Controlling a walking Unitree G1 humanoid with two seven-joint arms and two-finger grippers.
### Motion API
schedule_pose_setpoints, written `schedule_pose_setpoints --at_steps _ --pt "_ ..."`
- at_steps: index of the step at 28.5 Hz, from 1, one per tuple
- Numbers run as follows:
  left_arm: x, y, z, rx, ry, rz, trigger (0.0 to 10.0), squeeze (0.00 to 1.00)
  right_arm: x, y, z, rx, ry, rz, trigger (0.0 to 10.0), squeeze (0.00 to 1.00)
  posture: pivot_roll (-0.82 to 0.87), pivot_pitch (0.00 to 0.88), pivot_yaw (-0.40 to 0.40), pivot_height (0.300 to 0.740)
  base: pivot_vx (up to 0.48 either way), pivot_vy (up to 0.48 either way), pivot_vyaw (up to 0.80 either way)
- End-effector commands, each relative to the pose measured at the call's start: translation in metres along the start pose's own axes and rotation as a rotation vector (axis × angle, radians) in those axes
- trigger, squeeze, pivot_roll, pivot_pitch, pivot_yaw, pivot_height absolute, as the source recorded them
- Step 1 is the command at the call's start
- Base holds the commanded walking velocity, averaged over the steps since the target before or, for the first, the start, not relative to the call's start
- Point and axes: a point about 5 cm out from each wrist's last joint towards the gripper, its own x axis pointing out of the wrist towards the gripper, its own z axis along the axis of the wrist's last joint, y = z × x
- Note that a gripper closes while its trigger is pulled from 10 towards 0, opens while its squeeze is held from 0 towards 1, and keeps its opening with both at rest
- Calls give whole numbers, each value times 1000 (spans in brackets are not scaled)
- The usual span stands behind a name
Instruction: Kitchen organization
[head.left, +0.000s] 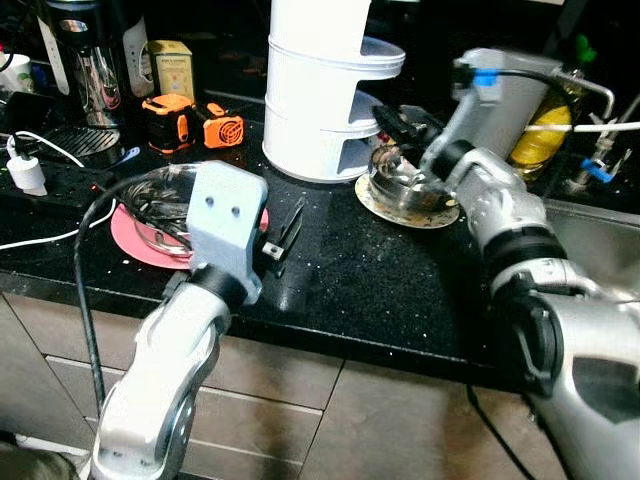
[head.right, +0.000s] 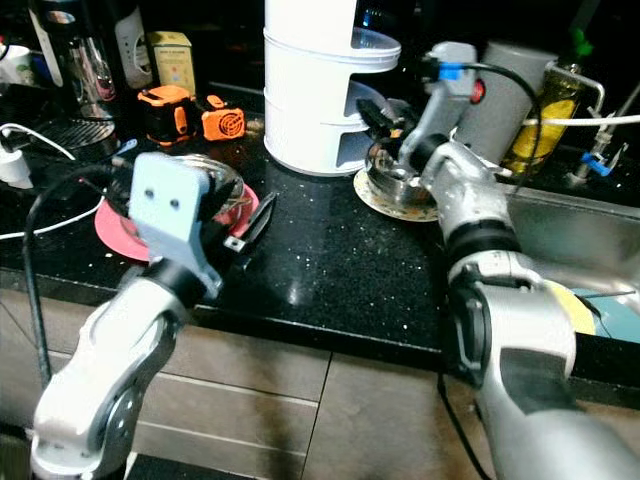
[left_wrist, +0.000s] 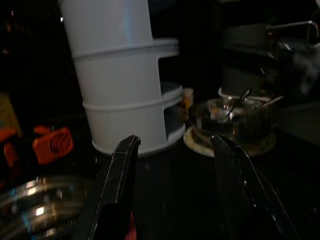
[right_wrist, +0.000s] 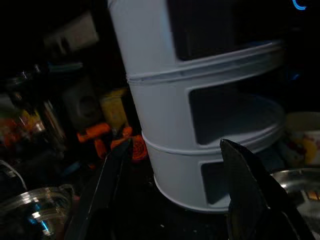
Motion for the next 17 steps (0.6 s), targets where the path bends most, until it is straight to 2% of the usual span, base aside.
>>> schedule_pose_setpoints --at_steps 1,8,11,14,15,17 --pt "5 1 1 11 -17 -16 10000 0 -6 -2 7 51 -90 19 10000 0 67 0 -75 740 0 0 0" --pt "14 14 1 52 -39 -8 10000 0 -20 -1 7 40 -138 53 10000 0 41 0 -27 740 0 0 0" --pt "9 13 -9 40 5 -9 10000 0 -32 0 2 20 -127 37 10000 0 33 0 -10 740 0 0 0" --pt "3 12 -11 29 33 -8 10000 0 -42 1 -3 51 -124 22 10000 0 39 0 2 740 0 0 0" --pt "-3 14 -9 23 48 -3 10000 0 -49 6 -4 80 -125 28 10000 0 45 0 7 740 0 0 0" --pt "-7 17 -8 27 56 3 10000 0 -52 11 -3 108 -136 44 10000 0 48 3 7 740 0 0 0"
